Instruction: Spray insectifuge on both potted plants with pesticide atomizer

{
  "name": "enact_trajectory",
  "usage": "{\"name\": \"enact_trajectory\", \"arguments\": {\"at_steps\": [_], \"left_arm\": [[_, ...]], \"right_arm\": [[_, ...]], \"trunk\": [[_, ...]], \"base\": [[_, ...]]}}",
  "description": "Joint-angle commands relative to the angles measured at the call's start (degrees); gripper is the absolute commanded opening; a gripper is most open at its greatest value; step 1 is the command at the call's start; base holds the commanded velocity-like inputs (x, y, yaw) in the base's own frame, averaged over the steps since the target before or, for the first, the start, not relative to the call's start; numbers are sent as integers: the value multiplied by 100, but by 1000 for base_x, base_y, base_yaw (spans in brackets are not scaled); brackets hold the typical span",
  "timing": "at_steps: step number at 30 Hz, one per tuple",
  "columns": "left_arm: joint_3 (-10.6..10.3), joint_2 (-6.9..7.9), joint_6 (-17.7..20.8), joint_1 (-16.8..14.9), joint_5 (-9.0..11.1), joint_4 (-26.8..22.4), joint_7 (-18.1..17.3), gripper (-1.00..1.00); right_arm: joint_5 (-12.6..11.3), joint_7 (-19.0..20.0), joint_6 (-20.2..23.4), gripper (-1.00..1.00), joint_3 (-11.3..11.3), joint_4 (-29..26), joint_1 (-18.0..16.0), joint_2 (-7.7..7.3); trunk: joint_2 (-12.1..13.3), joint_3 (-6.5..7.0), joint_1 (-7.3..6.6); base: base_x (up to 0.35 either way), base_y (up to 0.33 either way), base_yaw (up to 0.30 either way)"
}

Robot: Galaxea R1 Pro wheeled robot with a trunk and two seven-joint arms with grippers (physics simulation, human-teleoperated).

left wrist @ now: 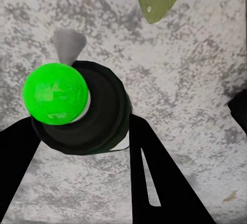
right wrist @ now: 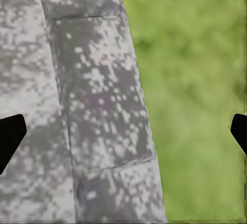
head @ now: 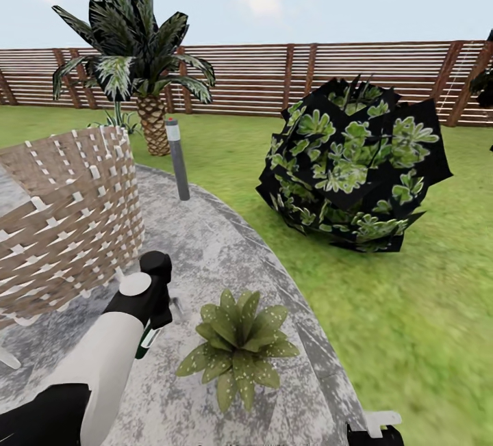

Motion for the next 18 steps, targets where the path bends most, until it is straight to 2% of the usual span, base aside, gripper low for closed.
{"name": "enact_trajectory", "arguments": {"at_steps": [1, 6, 8, 10, 12, 18], "left_arm": [[25, -3, 60, -2, -56, -5, -45, -100], [26, 20, 69, 4, -77, -5, -45, -100], [46, 100, 63, 56, -78, -4, -45, -100], [55, 269, 61, 153, -73, -21, -45, -100], [57, 354, 65, 175, -69, -37, -45, -100], [31, 414, 74, 198, -77, -60, -45, -100]], "right_arm": [[60, -17, -24, 100, -40, 12, -6, 1], [60, -17, -24, 100, -40, 12, -6, 1], [60, -17, -29, 100, -40, 12, -6, 1], [60, -17, -30, 100, -40, 12, -6, 1], [60, -17, -28, 100, -40, 12, -6, 1], [60, -17, -29, 100, -40, 12, -6, 1]], "trunk": [[-2, -2, -2], [-2, 2, -2], [-2, 2, -2], [-2, 2, -2], [-2, 2, -2], [-2, 2, -2]], "base": [[-201, -74, -121], [-161, -34, -29], [-22, -3, -3], [-6, -1, -1], [-2, 0, 0], [0, 0, 0]]}}
